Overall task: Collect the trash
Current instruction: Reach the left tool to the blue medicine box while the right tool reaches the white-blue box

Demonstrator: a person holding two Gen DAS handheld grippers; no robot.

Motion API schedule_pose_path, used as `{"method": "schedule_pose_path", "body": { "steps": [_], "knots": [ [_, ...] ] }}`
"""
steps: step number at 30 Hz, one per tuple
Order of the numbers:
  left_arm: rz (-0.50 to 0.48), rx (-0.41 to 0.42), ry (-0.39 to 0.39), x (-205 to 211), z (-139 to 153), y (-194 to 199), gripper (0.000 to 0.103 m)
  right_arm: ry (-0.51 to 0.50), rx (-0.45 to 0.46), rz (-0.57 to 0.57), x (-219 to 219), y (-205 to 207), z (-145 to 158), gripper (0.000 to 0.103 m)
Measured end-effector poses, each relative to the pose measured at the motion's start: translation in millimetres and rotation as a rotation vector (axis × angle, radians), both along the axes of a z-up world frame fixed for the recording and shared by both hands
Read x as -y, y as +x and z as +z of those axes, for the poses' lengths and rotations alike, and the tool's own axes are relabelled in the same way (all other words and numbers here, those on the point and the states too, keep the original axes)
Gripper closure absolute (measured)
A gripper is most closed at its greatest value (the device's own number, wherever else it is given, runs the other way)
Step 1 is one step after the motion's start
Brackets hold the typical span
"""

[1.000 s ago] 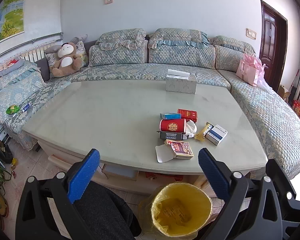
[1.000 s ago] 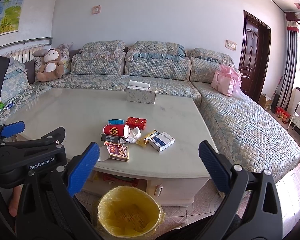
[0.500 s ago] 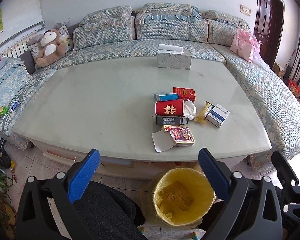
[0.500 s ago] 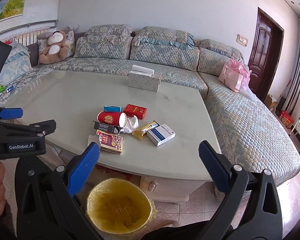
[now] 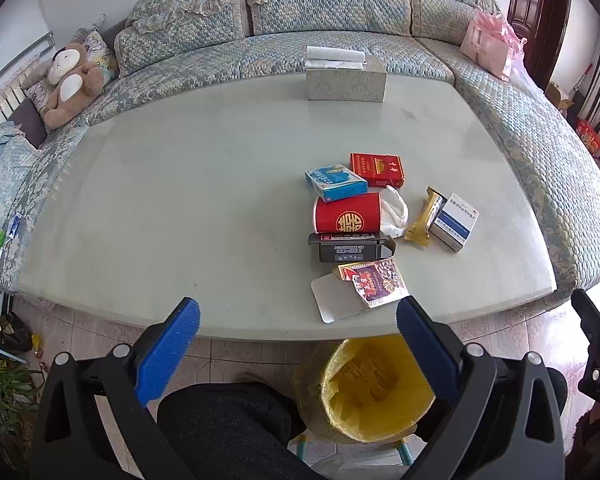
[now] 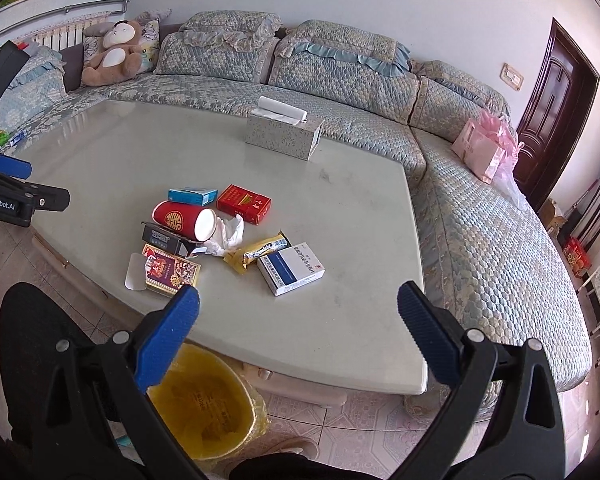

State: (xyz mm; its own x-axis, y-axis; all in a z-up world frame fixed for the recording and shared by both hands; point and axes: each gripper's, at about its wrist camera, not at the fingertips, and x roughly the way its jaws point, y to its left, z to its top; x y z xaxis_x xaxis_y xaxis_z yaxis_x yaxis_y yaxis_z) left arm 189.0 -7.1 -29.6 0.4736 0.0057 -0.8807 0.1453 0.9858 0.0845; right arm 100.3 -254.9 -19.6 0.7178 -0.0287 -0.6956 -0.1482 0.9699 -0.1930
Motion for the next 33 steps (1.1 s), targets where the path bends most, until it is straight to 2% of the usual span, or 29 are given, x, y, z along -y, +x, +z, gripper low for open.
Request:
{"method": "schedule_pose_path", "body": {
  "steps": [3,8,12,18,25,33],
  "knots": [
    [-0.023,-0.056,0.012,9,-1,22,0.006,0.002,-0.037,0.032,7,17,-2,0.006],
    [-0.069,-0.114,0.083,27,-7,50,0.006,0.034,-0.108,0.091,16,45,-7,0.006],
    [-0.080,-0.180,0.090,35,-13,75,0.006,0.035,-0.173,0.121,21,68,-15,0.006],
    [-0.108,-0.231,0.131,52,-21,105,0.006,-0.008,-0.255,0.190,19,97,-29,0.006],
    [-0.123,-0.300,0.180,72,-48,141,0.006,-0.042,-0.346,0.272,9,128,-57,0.006],
    [-0.121,-0.345,0.181,85,-70,180,0.006,-0.047,-0.399,0.324,4,161,-79,0.006]
  ]
}}
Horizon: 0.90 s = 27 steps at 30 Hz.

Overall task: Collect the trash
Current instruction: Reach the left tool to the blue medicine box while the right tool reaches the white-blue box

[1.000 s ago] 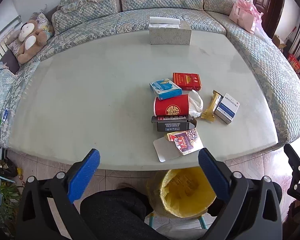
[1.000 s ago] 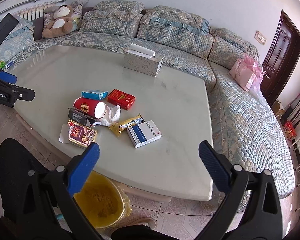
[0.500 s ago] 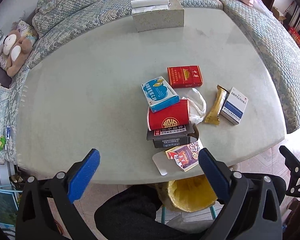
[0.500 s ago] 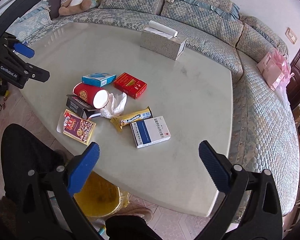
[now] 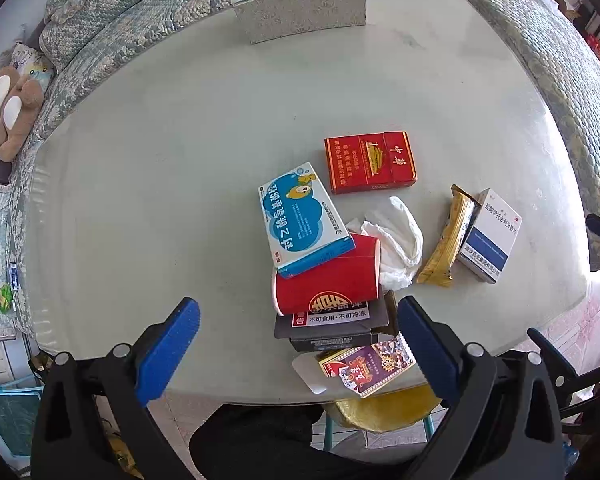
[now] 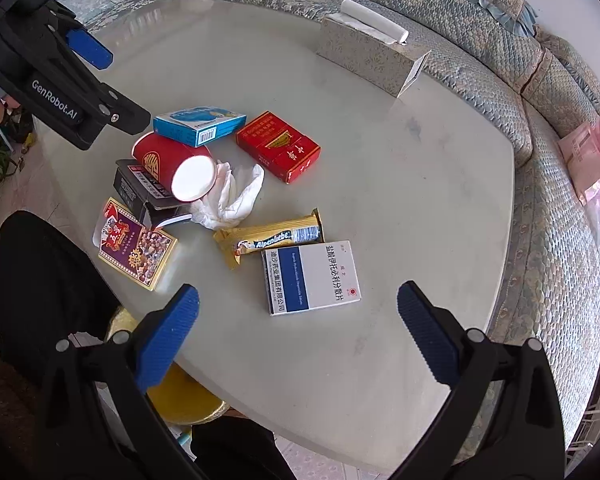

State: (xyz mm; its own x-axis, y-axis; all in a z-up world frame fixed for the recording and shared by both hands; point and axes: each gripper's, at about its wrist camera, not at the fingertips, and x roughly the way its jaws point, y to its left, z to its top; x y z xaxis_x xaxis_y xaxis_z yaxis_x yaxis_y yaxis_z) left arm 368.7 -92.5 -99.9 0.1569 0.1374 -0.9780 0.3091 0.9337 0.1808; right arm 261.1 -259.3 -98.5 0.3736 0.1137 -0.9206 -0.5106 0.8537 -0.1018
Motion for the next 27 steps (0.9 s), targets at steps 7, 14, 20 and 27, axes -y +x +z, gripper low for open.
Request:
{"method": "schedule_pose_path", "body": {
  "steps": [7,14,20,27],
  "knots": [
    [0.012,-0.043,0.016,5,-21,24,0.006,-0.012,-0.052,0.046,-4,18,-20,0.006],
    [0.021,-0.092,0.027,9,-44,45,0.006,-0.030,-0.097,0.097,-11,30,-40,0.006],
    [0.037,-0.118,0.028,7,-60,60,0.006,-0.033,-0.137,0.125,-16,40,-58,0.006],
    [0.060,-0.152,0.026,-1,-76,75,0.006,-0.037,-0.179,0.141,-16,50,-76,0.006]
  ]
}}
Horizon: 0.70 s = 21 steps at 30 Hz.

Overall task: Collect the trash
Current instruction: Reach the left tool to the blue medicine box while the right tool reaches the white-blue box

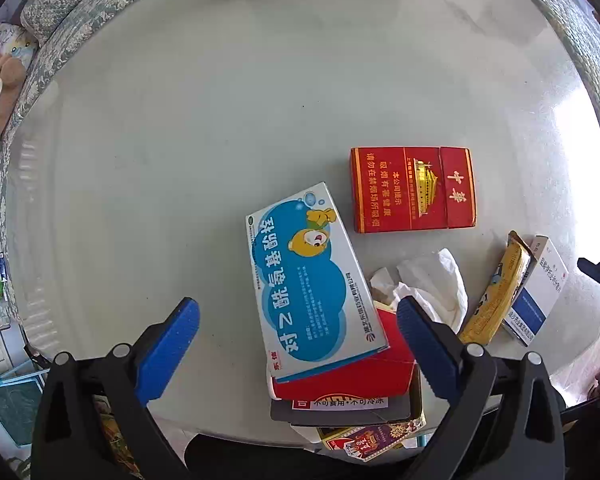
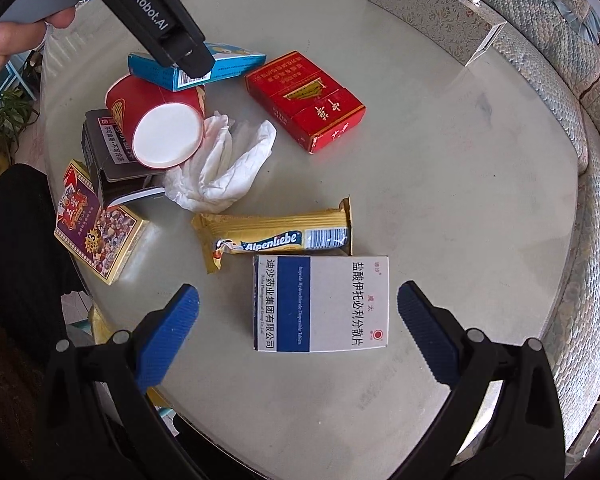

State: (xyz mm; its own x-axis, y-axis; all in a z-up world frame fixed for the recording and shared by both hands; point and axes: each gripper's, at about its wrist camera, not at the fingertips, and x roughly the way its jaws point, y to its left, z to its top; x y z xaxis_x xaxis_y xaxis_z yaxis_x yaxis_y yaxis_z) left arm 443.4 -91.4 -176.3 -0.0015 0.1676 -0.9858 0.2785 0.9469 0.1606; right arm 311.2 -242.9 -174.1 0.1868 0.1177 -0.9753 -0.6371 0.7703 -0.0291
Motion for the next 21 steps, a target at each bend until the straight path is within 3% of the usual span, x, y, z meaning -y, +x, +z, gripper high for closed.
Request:
{"method": "schedule_pose_path", "body": {
  "steps": [21],
  "knots": [
    [0.026,-0.063,-0.018,-15,-27,36,0.006,0.003,-0.074,0.011,-1,21,-25,0.006]
  ]
}}
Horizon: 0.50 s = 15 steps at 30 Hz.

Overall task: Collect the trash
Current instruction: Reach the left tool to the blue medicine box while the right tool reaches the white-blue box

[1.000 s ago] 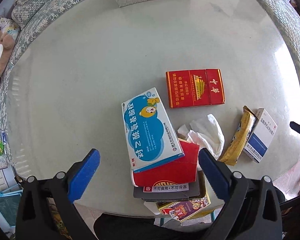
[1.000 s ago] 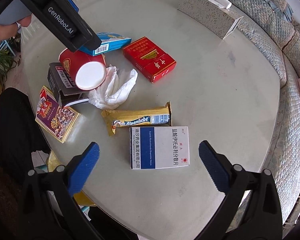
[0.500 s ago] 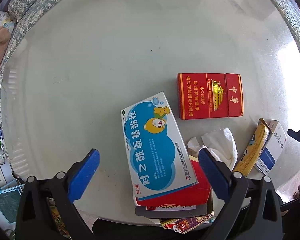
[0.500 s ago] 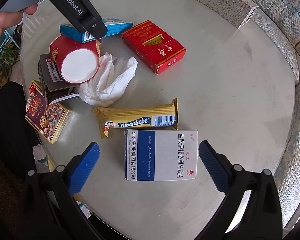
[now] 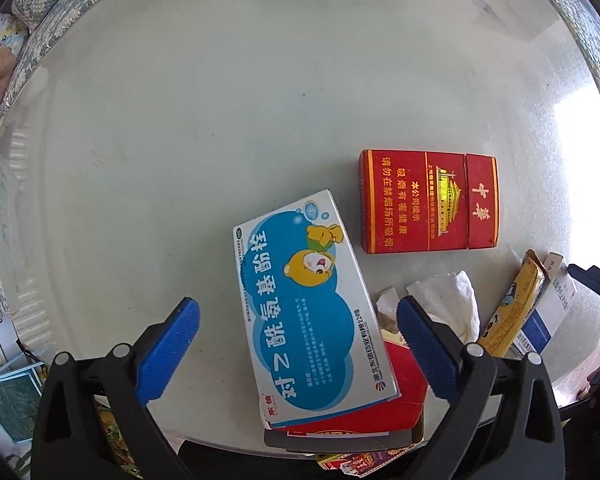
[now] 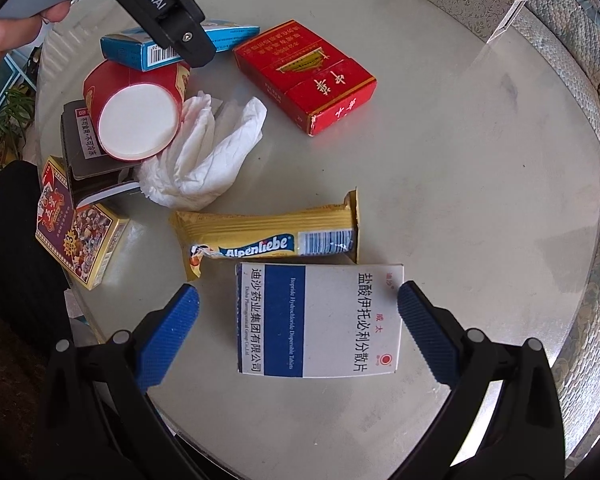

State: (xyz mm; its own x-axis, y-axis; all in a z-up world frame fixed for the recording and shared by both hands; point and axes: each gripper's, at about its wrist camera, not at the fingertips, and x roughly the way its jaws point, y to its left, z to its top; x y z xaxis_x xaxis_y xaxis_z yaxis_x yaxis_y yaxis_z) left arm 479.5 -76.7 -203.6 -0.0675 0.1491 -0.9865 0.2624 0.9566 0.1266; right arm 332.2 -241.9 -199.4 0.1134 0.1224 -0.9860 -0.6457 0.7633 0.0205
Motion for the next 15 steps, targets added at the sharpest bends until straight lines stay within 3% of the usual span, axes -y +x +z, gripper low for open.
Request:
{"method": "schedule_pose_path", "body": {
  "steps": [15],
  "knots": [
    [-0.015,-0.035,0.008,12,-35,21,0.006,-0.007,-0.028,-0.022,11,8,-9,0.006]
  ]
}}
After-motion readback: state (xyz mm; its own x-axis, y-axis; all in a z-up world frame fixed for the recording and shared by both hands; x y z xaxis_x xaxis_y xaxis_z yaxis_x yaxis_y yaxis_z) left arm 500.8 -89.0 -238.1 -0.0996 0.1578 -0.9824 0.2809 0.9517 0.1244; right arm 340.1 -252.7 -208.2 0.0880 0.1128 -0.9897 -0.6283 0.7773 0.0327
